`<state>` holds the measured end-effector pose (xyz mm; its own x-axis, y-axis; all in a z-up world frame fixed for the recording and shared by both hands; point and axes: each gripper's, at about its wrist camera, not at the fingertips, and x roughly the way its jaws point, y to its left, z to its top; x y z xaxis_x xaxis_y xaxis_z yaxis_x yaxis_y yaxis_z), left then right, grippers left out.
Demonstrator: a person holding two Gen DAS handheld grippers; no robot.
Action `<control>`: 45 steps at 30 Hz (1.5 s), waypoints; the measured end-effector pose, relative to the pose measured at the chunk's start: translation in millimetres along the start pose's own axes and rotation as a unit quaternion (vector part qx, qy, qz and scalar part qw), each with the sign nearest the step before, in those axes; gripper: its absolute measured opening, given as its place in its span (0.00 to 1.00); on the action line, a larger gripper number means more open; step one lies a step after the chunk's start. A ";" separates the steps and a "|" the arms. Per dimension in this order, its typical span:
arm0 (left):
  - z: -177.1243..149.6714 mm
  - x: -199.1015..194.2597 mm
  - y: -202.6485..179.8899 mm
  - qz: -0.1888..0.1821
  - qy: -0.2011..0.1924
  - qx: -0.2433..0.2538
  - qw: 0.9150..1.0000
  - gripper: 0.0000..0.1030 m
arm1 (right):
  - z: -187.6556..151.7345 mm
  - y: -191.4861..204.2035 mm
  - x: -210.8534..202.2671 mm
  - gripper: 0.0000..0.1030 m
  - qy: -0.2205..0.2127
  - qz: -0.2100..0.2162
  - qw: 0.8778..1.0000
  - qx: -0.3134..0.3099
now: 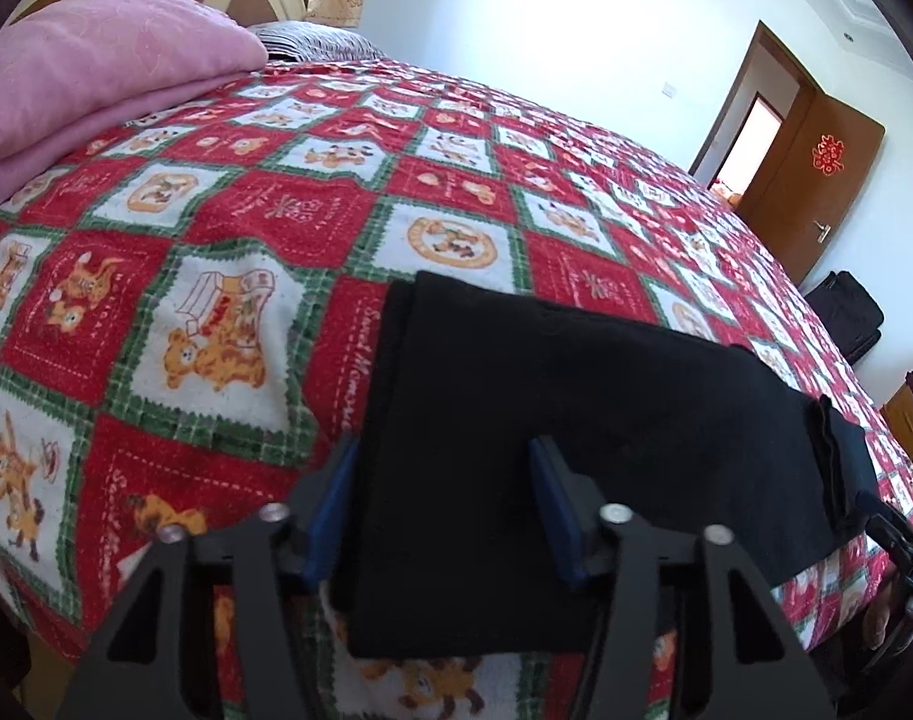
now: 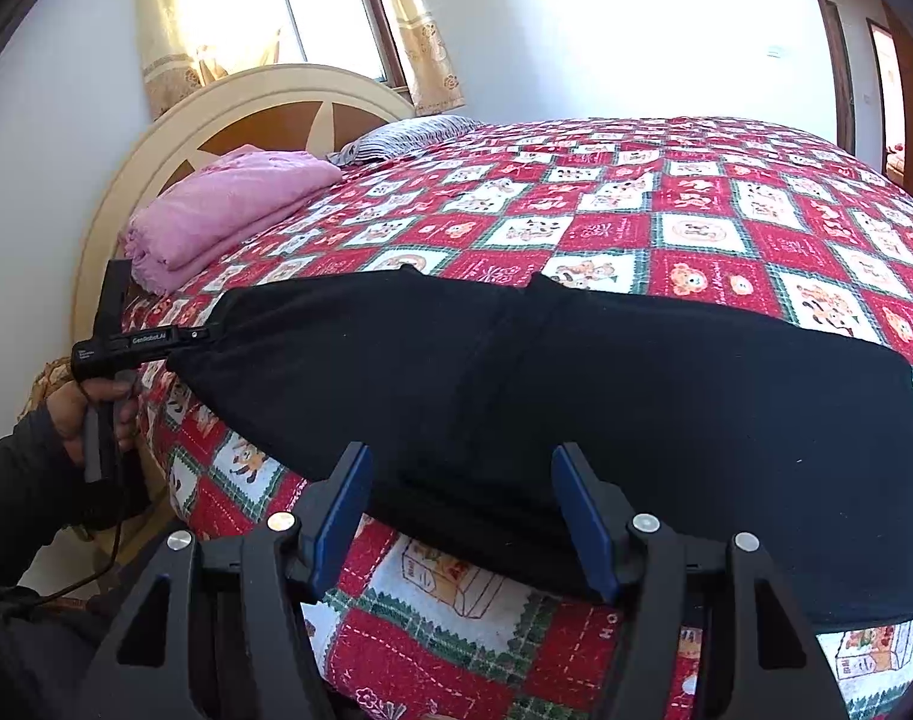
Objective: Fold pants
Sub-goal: 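Grasp the pants' end with the left tool and lift it up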
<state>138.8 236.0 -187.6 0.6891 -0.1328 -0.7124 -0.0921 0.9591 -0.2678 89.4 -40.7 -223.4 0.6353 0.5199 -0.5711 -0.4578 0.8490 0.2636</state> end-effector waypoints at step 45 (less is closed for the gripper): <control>50.0 -87.0 -114.2 -0.227 -0.103 0.034 0.968 0.14 | 25.0 -23.2 -45.6 0.62 -0.065 -0.034 0.996 0.040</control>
<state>125.3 150.5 -62.6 0.7775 -0.4975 -0.3847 0.2959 0.8292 -0.4743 86.7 -81.7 -184.0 0.7407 0.4645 -0.4855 -0.3629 0.8846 0.2928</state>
